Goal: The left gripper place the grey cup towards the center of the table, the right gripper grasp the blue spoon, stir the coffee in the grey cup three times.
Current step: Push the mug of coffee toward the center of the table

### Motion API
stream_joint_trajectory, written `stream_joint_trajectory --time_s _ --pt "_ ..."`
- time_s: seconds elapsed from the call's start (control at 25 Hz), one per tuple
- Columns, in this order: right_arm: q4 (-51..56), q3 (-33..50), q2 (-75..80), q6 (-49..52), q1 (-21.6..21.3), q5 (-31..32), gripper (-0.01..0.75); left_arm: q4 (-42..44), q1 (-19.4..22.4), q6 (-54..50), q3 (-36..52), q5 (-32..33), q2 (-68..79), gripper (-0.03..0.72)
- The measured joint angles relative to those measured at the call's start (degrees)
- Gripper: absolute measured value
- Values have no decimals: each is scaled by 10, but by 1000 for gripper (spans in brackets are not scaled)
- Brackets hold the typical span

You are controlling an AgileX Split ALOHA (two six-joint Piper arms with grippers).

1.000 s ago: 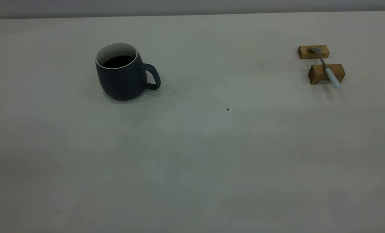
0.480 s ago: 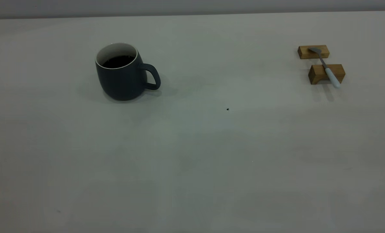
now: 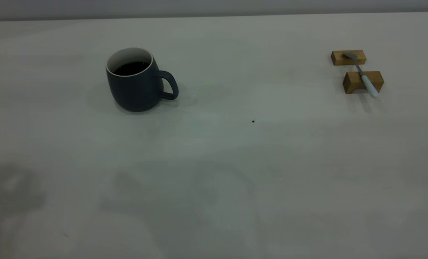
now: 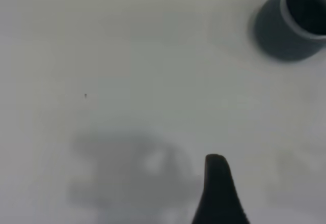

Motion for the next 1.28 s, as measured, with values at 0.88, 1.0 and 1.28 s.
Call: stream_joint_trajectory --time_s 0.88,1.0,1.28 --pt "0 0 0 0 0 0 261 2 2 497 -493 86 607 585" --pt "0 0 0 0 0 0 261 2 0 632 -515 90 635 585" --pt "0 0 0 0 0 0 261 -53 -11 884 -519 76 679 585"
